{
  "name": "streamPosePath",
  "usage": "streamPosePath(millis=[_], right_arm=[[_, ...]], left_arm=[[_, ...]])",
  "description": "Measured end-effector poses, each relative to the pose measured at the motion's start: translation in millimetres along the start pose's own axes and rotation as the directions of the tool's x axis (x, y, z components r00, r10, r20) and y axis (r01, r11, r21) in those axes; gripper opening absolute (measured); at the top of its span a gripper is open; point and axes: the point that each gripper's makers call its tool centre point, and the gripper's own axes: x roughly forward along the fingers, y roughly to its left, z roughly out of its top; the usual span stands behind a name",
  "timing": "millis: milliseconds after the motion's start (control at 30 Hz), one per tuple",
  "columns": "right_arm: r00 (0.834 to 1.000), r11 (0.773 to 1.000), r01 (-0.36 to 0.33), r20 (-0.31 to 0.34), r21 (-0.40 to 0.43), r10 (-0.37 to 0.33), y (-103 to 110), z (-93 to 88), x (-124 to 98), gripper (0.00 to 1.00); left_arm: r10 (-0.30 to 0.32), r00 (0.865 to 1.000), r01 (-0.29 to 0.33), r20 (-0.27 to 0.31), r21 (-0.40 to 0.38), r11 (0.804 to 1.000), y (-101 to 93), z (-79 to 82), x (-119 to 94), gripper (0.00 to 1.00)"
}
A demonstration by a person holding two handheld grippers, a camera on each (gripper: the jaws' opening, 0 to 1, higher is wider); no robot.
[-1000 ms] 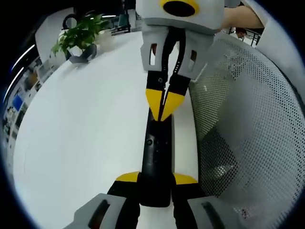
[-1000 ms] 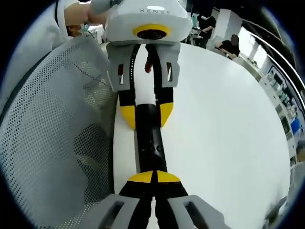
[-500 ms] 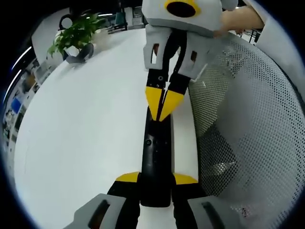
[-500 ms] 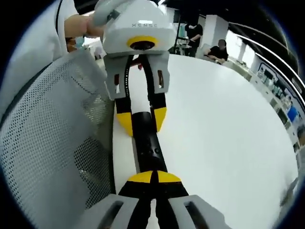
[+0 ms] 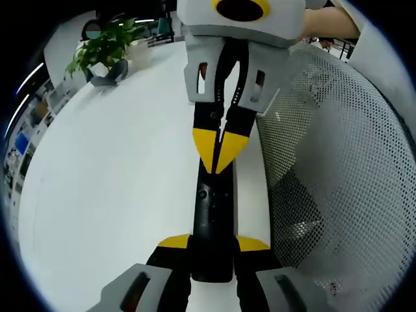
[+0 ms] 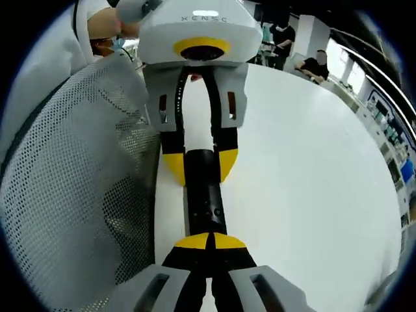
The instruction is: Press the specified remote control buttons in sequence, fully releasing each button before pressing the next.
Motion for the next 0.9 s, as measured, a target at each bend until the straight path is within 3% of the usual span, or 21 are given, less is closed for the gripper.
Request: streamPosePath(millis=[100,233,300,433,533,633,733,900], right_arm=[[0.999,0.996,-0.043,-0.019,0.079,0.045,-2.6,2.0,1.3,0.00],[0.999,0.991,-0.050,0.016,0.122,0.048,-4.0,1.7,0.8,0.00],[0.999,0.991,-0.027,0.048,0.134,0.020,-2.5,1.9,-0.1,0.00],[0.987,0.994,0.073,0.137,0.083,-0.084,-2.9,5.4,-1.1,0.00],[0.968,0.982,0.086,0.219,0.168,-0.123,-3.6,8.0,-0.6,0.00],[0.971,0.982,0.081,0.210,0.169,-0.116,-3.9,8.4,-0.6,0.00],[0.978,0.992,0.094,0.177,0.089,-0.109,-3.2,9.6,0.3,0.00],[0.984,0.994,0.063,0.161,0.088,-0.077,-2.5,11.1,1.0,0.00]], left_arm=[[0.001,1.000,-0.001,0.001,0.008,1.000,-0.4,0.1,-0.1,0.24],[0.000,1.000,0.000,0.004,0.000,1.000,-0.2,-0.2,-0.4,0.24],[0.001,1.000,-0.001,0.006,-0.002,1.000,-0.2,-0.4,-0.4,0.24],[0.002,1.000,-0.002,0.020,-0.007,1.000,-0.1,-0.7,-0.7,0.24],[0.004,1.000,-0.004,0.031,-0.009,1.000,-0.2,-0.8,-0.9,0.24],[0.004,0.999,-0.004,0.033,-0.009,1.000,-0.3,-0.4,-1.0,0.24],[0.003,1.000,-0.003,0.029,-0.005,1.000,-0.4,-0.3,-0.8,0.24],[0.002,1.000,-0.002,0.031,-0.006,1.000,-0.4,-0.4,-0.9,0.24]])
